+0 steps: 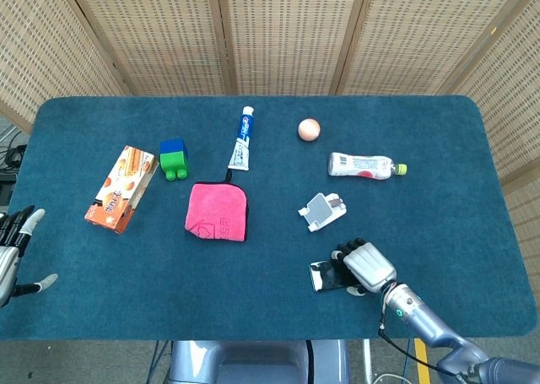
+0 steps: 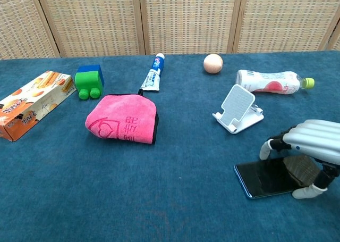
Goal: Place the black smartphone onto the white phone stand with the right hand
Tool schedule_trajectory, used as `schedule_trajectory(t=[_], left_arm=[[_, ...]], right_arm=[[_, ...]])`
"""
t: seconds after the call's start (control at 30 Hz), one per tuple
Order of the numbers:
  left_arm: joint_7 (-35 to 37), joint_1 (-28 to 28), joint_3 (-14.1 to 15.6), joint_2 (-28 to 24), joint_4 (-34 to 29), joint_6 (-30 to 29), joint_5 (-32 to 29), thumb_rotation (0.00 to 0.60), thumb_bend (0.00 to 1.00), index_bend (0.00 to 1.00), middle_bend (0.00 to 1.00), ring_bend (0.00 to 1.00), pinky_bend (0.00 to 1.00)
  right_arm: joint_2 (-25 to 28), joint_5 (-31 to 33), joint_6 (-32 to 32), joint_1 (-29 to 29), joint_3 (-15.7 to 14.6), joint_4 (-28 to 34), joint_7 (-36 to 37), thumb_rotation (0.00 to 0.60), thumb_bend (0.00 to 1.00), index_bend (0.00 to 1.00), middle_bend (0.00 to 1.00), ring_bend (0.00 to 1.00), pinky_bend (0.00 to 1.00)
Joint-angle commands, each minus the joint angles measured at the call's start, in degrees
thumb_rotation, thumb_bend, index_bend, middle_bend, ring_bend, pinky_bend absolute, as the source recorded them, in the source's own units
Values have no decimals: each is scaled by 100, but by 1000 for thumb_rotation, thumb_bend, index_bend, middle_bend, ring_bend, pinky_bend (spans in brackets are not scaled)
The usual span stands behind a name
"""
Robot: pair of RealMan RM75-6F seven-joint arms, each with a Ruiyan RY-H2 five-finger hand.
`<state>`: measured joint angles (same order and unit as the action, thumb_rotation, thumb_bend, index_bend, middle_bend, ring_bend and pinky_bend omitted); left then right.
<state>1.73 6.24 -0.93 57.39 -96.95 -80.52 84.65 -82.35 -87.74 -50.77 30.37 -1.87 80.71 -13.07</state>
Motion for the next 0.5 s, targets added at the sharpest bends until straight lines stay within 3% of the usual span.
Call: schedule_trajectory(t=[0.03, 0.3, 0.5], left_arm=[[-3, 0, 1, 0, 0, 1, 0, 600, 0, 0, 0, 0, 0], [22, 0, 1, -8, -2, -1, 2, 600, 0, 0, 0, 0, 0], [81, 1, 9, -33, -1, 1, 24, 600, 0, 0, 0, 0, 0]], right_arm=[[28, -127, -58, 23, -71, -23, 145, 600, 474, 405, 439, 366, 313], [200, -520, -479, 10, -161, 99, 416, 600, 517, 425, 471, 398, 333], [560, -843, -999, 4, -53, 463, 59, 600, 517, 425, 470, 398, 340]])
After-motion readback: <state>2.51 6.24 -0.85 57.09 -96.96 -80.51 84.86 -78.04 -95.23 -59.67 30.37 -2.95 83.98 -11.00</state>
